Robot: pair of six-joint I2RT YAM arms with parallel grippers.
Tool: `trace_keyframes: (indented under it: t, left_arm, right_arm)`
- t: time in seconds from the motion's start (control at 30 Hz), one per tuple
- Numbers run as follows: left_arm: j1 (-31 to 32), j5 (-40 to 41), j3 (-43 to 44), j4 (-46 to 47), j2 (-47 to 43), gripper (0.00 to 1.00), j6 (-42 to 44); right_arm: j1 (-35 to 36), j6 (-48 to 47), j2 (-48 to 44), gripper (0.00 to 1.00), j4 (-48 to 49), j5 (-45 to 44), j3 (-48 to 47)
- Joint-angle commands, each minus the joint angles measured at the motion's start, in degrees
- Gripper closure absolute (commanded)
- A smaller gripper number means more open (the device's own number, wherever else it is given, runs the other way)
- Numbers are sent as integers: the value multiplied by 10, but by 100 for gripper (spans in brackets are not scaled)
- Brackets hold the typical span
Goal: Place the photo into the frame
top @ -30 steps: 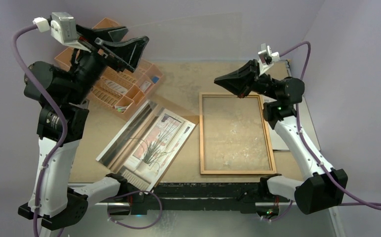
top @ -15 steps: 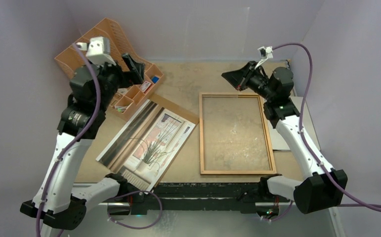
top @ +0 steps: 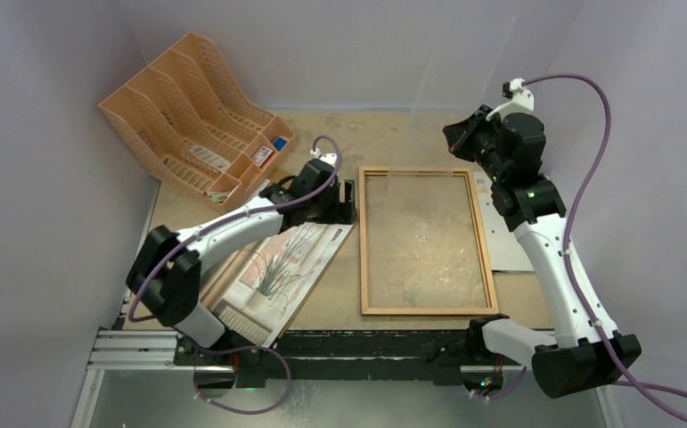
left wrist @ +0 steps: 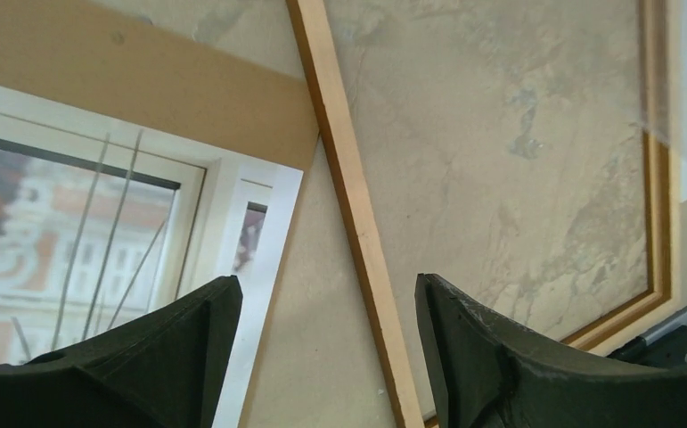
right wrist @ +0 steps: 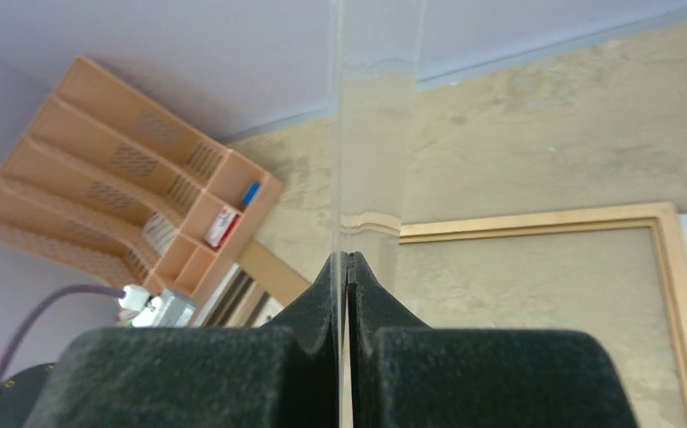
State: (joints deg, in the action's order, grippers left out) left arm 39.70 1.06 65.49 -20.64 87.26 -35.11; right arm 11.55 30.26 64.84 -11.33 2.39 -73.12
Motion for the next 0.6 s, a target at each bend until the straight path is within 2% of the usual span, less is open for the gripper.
trace_keyframes:
  t: [0.0, 0.17, 0.23, 0.33, 0.57]
  left_arm:
    - [24, 1, 0, 74, 54, 26, -57]
    - [49, -8, 20, 85, 131, 26, -71]
    - [55, -8, 27, 89, 150, 30, -74]
    - [64, -25, 37, 95, 176, 42, -80]
    - [79, -15, 52, 89, 229, 62, -96]
  right_arm:
    - [-2, -15, -14, 100, -33, -89, -19]
    - [-2, -16, -19, 100, -39, -106, -11]
    - [-2, -17, -21, 100, -38, -107, -6]
    - [-2, -16, -25, 100, -36, -107, 0]
    - [-2, -11, -24, 100, -22, -81, 8]
